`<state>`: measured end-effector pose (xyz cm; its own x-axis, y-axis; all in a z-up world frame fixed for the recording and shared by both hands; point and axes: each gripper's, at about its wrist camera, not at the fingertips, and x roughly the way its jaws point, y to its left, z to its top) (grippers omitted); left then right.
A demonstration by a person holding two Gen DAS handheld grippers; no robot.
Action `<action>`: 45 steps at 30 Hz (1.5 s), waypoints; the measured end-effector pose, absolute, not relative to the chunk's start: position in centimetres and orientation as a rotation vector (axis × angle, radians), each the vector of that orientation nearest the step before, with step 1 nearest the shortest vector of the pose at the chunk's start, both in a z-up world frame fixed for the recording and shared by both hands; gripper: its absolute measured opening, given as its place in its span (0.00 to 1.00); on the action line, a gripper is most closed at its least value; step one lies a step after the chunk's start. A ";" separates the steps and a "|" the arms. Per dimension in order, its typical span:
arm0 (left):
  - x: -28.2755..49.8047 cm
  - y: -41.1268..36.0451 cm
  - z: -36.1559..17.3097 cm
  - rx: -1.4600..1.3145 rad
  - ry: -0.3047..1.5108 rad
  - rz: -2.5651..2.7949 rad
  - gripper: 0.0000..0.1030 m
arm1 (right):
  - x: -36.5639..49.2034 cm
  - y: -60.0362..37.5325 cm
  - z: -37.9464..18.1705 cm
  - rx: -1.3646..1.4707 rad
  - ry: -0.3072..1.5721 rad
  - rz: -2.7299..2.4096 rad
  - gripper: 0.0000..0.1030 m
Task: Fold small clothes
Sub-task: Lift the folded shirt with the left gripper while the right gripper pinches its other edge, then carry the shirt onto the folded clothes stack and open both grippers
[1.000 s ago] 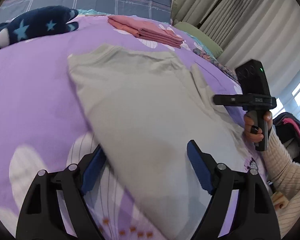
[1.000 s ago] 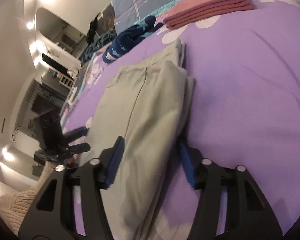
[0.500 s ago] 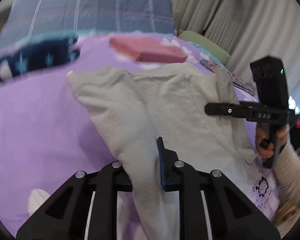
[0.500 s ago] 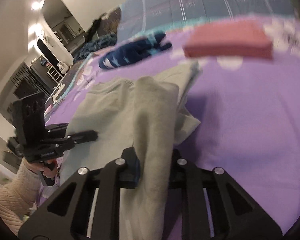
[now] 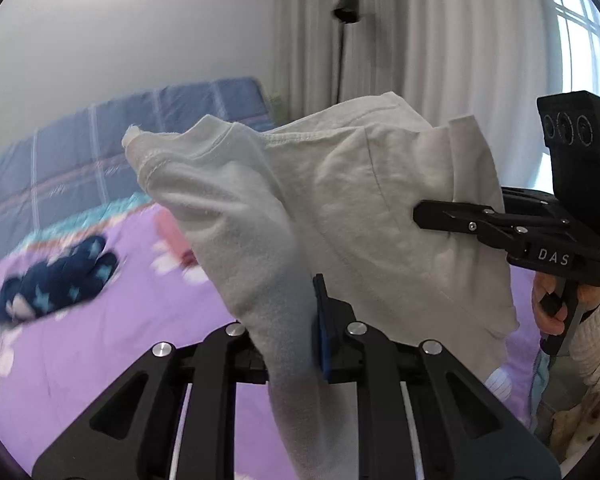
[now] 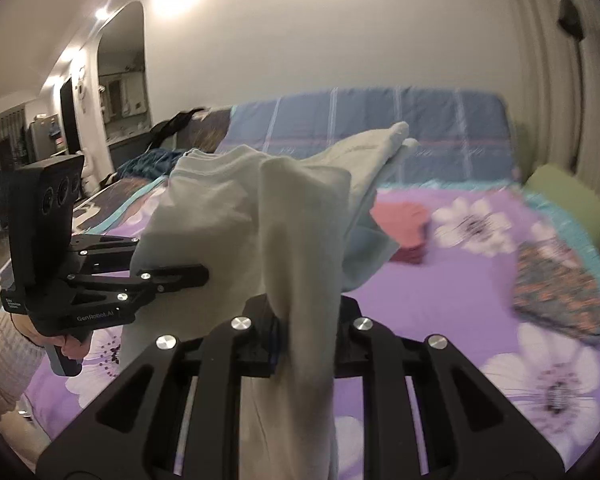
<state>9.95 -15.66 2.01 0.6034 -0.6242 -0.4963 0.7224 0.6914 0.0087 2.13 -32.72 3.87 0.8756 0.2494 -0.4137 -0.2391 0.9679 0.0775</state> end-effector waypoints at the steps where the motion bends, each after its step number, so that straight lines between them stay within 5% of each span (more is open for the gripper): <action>1: 9.7 -16.5 2.3 0.226 0.478 -0.799 0.16 | 1.4 -33.7 4.3 0.024 0.419 0.231 0.16; 14: 13.2 -33.1 4.8 0.346 0.413 -0.936 0.16 | 0.6 -49.3 4.6 0.135 0.307 -0.024 0.16; 29: 21.5 -52.6 5.4 0.528 0.302 -0.927 0.17 | 11.7 -66.0 5.6 0.135 0.321 -0.372 0.16; 38: 26.3 -58.0 3.7 0.559 0.302 -0.853 0.17 | 18.7 -70.6 5.2 0.129 0.374 -0.471 0.16; 40: 27.7 -59.0 3.0 0.569 0.315 -0.834 0.21 | 20.1 -71.1 4.8 0.132 0.391 -0.481 0.16; 41: 28.5 -59.6 2.2 0.593 0.320 -0.803 0.32 | 20.9 -71.5 4.2 0.147 0.405 -0.488 0.18; 42: 29.4 -60.0 1.2 0.617 0.332 -0.748 0.58 | 21.5 -71.9 3.5 0.158 0.426 -0.517 0.29; 43: 30.2 -60.2 0.0 0.649 0.336 -0.654 0.70 | 22.8 -72.8 1.9 0.157 0.483 -0.598 0.57; 44: 30.7 -60.3 -0.9 0.668 0.335 -0.605 0.75 | 23.4 -73.4 0.8 0.150 0.531 -0.664 0.67; 45: 30.9 -60.2 -2.0 0.678 0.350 -0.609 0.75 | 24.2 -74.1 -0.9 0.142 0.600 -0.736 0.63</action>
